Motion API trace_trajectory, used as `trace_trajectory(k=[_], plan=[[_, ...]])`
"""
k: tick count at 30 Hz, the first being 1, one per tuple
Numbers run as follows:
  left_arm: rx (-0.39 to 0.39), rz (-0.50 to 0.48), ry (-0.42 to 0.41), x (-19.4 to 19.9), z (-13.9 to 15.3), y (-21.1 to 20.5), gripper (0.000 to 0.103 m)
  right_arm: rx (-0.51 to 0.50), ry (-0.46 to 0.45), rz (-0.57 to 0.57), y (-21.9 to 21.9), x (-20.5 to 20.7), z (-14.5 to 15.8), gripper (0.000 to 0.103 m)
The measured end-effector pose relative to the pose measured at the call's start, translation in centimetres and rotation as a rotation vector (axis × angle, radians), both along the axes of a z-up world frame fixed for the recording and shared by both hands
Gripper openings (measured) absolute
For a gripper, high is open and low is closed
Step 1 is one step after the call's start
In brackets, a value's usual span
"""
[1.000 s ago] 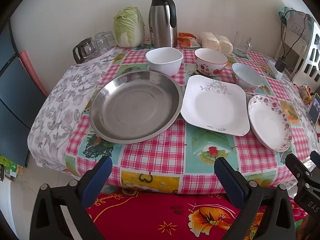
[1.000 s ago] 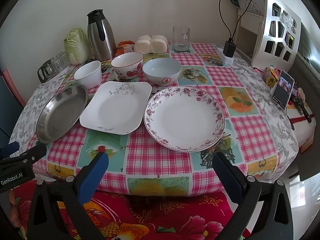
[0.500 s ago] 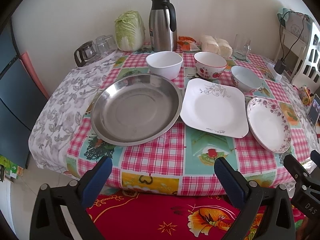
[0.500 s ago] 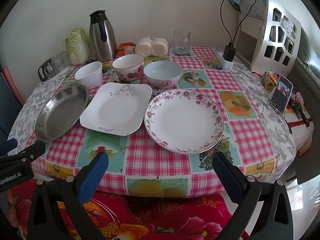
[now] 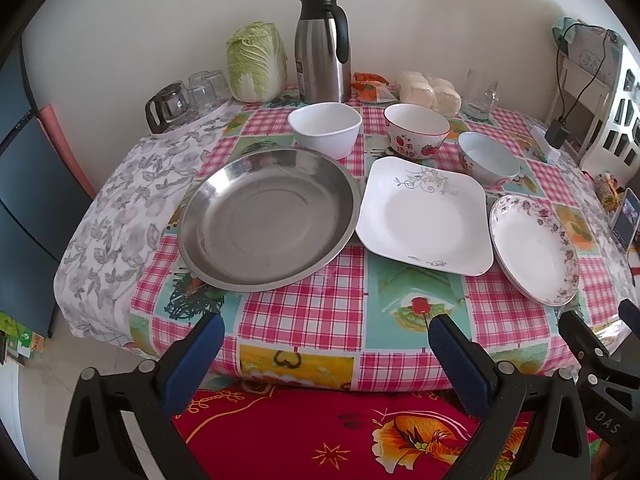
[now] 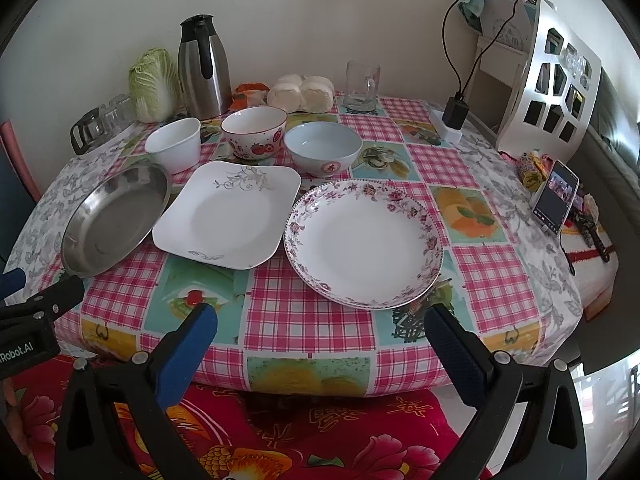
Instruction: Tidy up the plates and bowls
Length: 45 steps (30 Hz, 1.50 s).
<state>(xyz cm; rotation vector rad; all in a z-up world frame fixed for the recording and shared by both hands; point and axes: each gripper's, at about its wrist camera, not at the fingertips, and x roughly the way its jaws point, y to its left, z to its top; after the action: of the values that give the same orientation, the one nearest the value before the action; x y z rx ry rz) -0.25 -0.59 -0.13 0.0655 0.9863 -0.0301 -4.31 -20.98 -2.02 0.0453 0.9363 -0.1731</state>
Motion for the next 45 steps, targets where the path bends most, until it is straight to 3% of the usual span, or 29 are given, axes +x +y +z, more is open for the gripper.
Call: trace_trajectory(k=[35,41,45], plan=[[-0.013,0.003,0.007,0.0,-0.1,0.2,0.103,0.017,0.004,-0.019,-0.4,0.1,-0.1,0.103],[-0.121,0.008,0.039,1.6,0.1,1.8,0.103,0.032,0.002,0.024,0.0,0.9,0.8,0.103],[-0.099,0.039,-0.026,3.7,2.0,2.9,0.103,0.019,-0.027,0.075,0.8,2.6,2.8,0.103]])
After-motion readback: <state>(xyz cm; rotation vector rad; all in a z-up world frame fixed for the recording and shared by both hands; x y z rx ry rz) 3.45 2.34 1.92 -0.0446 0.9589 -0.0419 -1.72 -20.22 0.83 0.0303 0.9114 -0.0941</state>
